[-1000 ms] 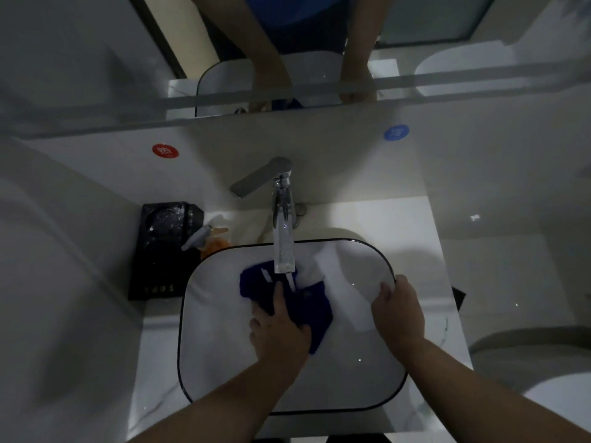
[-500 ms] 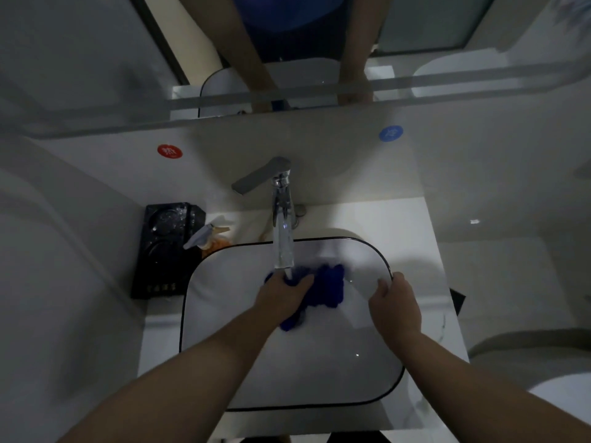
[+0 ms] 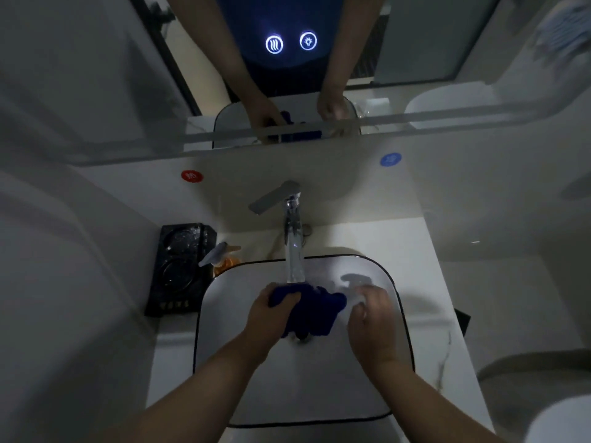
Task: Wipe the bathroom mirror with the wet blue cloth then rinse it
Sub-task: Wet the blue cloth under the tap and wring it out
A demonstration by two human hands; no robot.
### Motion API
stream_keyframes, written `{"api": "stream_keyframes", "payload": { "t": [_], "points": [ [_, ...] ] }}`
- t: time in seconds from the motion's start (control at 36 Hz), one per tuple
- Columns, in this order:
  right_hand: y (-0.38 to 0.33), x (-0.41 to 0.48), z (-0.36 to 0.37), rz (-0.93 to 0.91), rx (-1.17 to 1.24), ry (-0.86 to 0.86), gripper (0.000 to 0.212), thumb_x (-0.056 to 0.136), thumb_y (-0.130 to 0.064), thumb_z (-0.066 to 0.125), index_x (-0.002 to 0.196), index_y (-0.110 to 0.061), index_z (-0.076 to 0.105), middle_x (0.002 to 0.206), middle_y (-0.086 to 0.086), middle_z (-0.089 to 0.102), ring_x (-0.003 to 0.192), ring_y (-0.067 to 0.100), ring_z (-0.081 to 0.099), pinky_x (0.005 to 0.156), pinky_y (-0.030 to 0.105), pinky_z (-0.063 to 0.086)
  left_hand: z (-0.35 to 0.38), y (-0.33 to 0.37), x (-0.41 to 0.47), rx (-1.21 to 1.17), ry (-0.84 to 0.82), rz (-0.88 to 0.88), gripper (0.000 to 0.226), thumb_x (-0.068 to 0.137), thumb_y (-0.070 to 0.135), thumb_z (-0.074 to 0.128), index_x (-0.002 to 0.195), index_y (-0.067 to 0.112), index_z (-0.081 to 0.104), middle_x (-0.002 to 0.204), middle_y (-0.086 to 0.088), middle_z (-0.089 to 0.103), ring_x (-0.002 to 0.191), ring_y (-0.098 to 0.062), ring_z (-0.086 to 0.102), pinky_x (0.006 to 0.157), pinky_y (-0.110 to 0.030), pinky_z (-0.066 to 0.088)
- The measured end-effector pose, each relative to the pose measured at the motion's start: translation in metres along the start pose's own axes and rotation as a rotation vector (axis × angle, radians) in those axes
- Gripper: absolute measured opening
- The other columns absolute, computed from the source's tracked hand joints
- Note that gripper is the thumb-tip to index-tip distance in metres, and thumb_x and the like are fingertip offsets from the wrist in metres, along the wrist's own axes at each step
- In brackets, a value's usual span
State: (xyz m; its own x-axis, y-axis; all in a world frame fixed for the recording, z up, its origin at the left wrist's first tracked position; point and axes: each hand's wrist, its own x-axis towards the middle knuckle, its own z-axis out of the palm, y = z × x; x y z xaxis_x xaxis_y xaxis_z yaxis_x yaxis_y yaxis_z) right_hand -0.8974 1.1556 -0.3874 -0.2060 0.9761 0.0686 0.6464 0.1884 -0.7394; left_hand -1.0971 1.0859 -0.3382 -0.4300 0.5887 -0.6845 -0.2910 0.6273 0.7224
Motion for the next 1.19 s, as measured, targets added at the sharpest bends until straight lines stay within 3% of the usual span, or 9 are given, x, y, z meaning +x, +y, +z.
{"api": "stream_keyframes", "payload": {
  "t": [0.06, 0.17, 0.25, 0.31, 0.47, 0.58, 0.78, 1.06, 1.19],
  "points": [
    [-0.021, 0.003, 0.015, 0.089, 0.241, -0.141, 0.027, 0.099, -0.018, 0.044, 0.094, -0.022, 0.070, 0.097, 0.004, 0.068, 0.089, 0.023, 0.061, 0.083, 0.037, 0.049, -0.006, 0.002, -0.002, -0.057, 0.031, -0.026, 0.017, 0.101, 0.022, 0.070, 0.117, 0.019, 0.072, 0.112, -0.012, 0.080, 0.099, -0.035, 0.079, 0.082, -0.052, 0.067],
    [-0.101, 0.020, 0.061, 1.000, 0.831, -0.449, 0.029, 0.090, -0.057, 0.077, 0.107, -0.034, 0.078, 0.093, 0.013, 0.080, 0.088, 0.030, 0.073, 0.074, 0.046, 0.061, -0.013, 0.005, -0.011, -0.219, 0.050, -0.089, 0.016, 0.105, 0.018, 0.062, 0.116, 0.010, 0.069, 0.113, -0.020, 0.078, 0.103, -0.044, 0.077, 0.083, -0.058, 0.066],
    [-0.143, 0.016, 0.063, 0.963, 0.585, -0.467, 0.043, 0.086, -0.049, 0.082, 0.122, -0.025, 0.075, 0.081, 0.007, 0.076, 0.073, 0.032, 0.071, 0.052, 0.038, 0.052, -0.018, 0.004, -0.018, -0.277, 0.053, -0.085, 0.019, 0.106, 0.017, 0.058, 0.122, 0.012, 0.067, 0.118, -0.021, 0.077, 0.106, -0.045, 0.075, 0.087, -0.065, 0.064],
    [-0.132, 0.021, 0.061, 1.033, 0.690, -0.581, 0.042, 0.101, -0.039, 0.062, 0.128, -0.009, 0.071, 0.105, 0.018, 0.079, 0.094, 0.040, 0.077, 0.077, 0.052, 0.065, -0.022, 0.003, -0.022, -0.278, 0.068, -0.069, 0.020, 0.106, 0.018, 0.061, 0.125, 0.015, 0.065, 0.122, -0.020, 0.076, 0.108, -0.042, 0.076, 0.092, -0.067, 0.062],
    [-0.106, 0.030, 0.059, 0.767, 0.359, -0.766, 0.041, 0.115, -0.034, 0.037, 0.137, -0.011, 0.063, 0.130, 0.016, 0.072, 0.117, 0.031, 0.070, 0.109, 0.046, 0.056, -0.027, -0.001, -0.030, -0.251, 0.046, -0.151, 0.073, 0.079, 0.020, 0.096, 0.138, 0.020, 0.054, 0.126, -0.014, 0.073, 0.108, -0.037, 0.077, 0.088, -0.060, 0.066],
    [-0.104, 0.037, 0.047, 0.642, 0.121, -0.831, 0.034, 0.113, -0.031, 0.044, 0.124, -0.008, 0.068, 0.128, 0.016, 0.072, 0.112, 0.028, 0.068, 0.102, 0.035, 0.055, -0.036, -0.006, -0.027, -0.136, 0.012, -0.175, 0.048, 0.084, 0.015, 0.081, 0.131, 0.017, 0.071, 0.111, -0.015, 0.082, 0.098, -0.037, 0.081, 0.081, -0.054, 0.068],
    [-0.149, 0.076, 0.007, 0.117, 0.121, -0.069, 0.025, 0.088, 0.008, 0.053, 0.101, -0.001, 0.073, 0.104, 0.017, 0.070, 0.104, 0.035, 0.064, 0.091, 0.040, 0.053, -0.051, -0.008, -0.039, -0.032, -0.007, -0.303, 0.032, 0.084, 0.029, 0.075, 0.114, 0.019, 0.071, 0.107, -0.012, 0.081, 0.103, -0.033, 0.078, 0.098, -0.055, 0.064],
    [-0.195, 0.096, 0.020, -0.372, -0.088, -0.665, 0.070, 0.096, -0.001, 0.048, 0.164, -0.014, 0.040, 0.172, 0.000, 0.035, 0.164, 0.020, 0.018, 0.130, 0.026, 0.014, -0.063, -0.003, -0.064, -0.182, -0.043, -0.245, 0.059, 0.086, -0.006, 0.061, 0.134, 0.029, 0.060, 0.120, -0.011, 0.079, 0.110, -0.036, 0.075, 0.095, -0.055, 0.064],
    [-0.190, 0.076, -0.009, -0.120, 0.188, -0.383, 0.034, 0.101, -0.012, 0.052, 0.122, -0.026, 0.075, 0.115, -0.014, 0.068, 0.102, -0.001, 0.060, 0.089, 0.009, 0.042, -0.072, -0.002, -0.072, -0.363, -0.125, -0.156, 0.082, 0.063, -0.001, 0.063, 0.140, 0.026, 0.058, 0.122, -0.010, 0.081, 0.113, -0.038, 0.076, 0.100, -0.063, 0.060]
  ]
}}
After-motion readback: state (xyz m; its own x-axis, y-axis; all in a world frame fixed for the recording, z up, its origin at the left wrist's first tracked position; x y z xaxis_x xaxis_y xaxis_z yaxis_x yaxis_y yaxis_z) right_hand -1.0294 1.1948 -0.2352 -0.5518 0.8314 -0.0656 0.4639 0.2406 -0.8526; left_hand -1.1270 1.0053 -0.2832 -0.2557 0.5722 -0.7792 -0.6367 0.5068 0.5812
